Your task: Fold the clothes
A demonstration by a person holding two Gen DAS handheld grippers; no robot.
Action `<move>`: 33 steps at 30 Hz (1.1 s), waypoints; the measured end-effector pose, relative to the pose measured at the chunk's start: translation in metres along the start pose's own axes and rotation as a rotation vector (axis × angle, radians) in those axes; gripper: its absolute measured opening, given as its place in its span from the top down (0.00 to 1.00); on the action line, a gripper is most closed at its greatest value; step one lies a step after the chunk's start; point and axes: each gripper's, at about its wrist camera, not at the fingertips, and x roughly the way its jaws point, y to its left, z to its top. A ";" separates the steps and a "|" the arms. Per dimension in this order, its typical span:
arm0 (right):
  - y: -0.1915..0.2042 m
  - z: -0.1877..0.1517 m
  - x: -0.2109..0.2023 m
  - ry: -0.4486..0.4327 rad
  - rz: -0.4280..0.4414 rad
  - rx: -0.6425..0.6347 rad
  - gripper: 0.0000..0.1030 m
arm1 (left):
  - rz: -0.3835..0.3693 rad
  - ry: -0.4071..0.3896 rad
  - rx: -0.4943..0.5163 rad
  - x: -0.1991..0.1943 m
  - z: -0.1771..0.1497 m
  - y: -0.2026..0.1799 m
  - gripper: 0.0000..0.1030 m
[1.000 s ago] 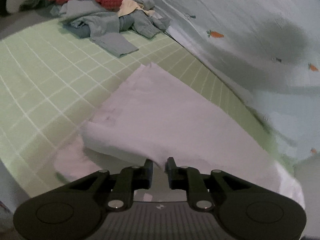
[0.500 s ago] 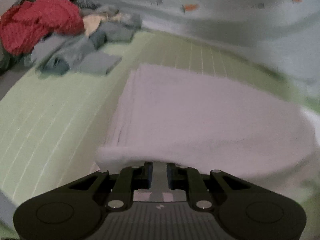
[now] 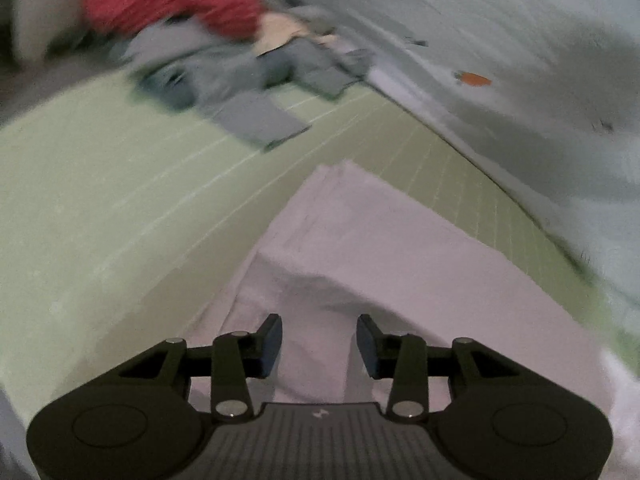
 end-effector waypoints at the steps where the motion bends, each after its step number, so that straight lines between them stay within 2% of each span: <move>1: 0.000 -0.002 0.001 0.011 0.002 0.004 0.00 | -0.024 0.008 -0.053 -0.002 -0.002 0.008 0.59; 3: 0.000 -0.004 0.003 0.029 0.006 0.012 0.00 | -0.068 0.023 -0.140 -0.005 -0.006 0.020 0.58; 6: 0.001 -0.005 0.004 0.039 0.017 0.018 0.00 | -0.092 0.045 -0.228 0.002 -0.007 0.031 0.56; 11: 0.004 -0.003 0.001 0.020 0.041 0.001 0.00 | -0.153 0.035 -0.299 0.016 -0.003 0.037 0.58; 13: 0.004 -0.003 0.001 0.012 0.036 -0.001 0.00 | -0.168 0.030 -0.320 0.019 -0.001 0.038 0.99; 14: 0.002 -0.003 0.001 0.009 0.021 0.005 0.00 | -0.157 0.005 -0.312 0.013 0.000 0.036 1.00; 17: -0.012 -0.002 -0.001 -0.008 -0.033 0.053 0.01 | -0.141 -0.091 -0.267 -0.013 0.003 0.032 1.00; 19: -0.025 -0.006 -0.002 -0.007 -0.036 0.095 0.00 | -0.150 -0.169 -0.230 -0.044 0.008 0.035 1.00; 21: -0.037 -0.010 -0.001 -0.001 -0.034 0.136 0.00 | -0.143 -0.200 -0.194 -0.065 0.009 0.042 1.00; 24: -0.032 -0.022 0.003 0.033 -0.044 0.105 0.00 | -0.087 -0.153 -0.129 -0.072 0.002 0.052 1.00; 26: -0.024 -0.028 0.006 0.059 -0.056 0.082 0.01 | -0.103 -0.085 -0.125 -0.067 -0.007 0.055 1.00; 28: -0.022 -0.030 0.008 0.083 -0.055 0.095 0.01 | -0.150 -0.058 -0.157 -0.061 -0.013 0.052 0.99; 29: -0.023 -0.029 0.008 0.088 -0.052 0.102 0.01 | -0.176 -0.045 -0.180 -0.057 -0.016 0.051 0.94; 31: -0.022 -0.028 0.007 0.092 -0.048 0.110 0.01 | -0.210 -0.021 -0.221 -0.044 -0.016 0.048 0.76; 33: -0.022 -0.027 0.006 0.096 -0.043 0.116 0.01 | -0.210 0.008 -0.237 -0.030 -0.013 0.041 0.64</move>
